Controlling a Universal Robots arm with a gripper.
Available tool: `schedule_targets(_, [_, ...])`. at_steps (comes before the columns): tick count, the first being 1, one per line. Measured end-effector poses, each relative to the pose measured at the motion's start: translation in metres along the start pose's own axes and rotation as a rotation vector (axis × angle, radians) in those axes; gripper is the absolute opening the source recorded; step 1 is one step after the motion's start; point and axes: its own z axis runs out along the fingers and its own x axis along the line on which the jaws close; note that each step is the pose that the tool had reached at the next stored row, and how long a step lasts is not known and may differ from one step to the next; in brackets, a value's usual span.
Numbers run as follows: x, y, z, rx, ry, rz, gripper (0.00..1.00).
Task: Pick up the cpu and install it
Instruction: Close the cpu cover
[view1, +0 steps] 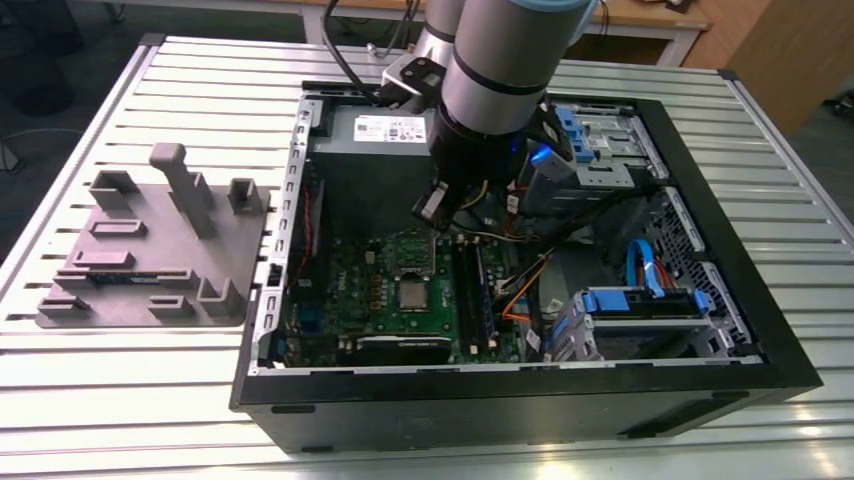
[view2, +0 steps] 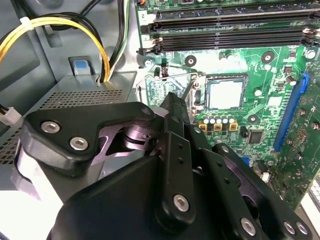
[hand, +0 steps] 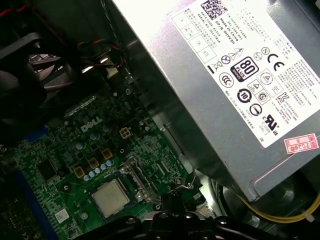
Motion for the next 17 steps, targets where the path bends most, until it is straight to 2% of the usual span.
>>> schedule_targets(17, [0.0066, -0.0046, -0.0007, 0.0010, 0.0015, 0.000, 0.10])
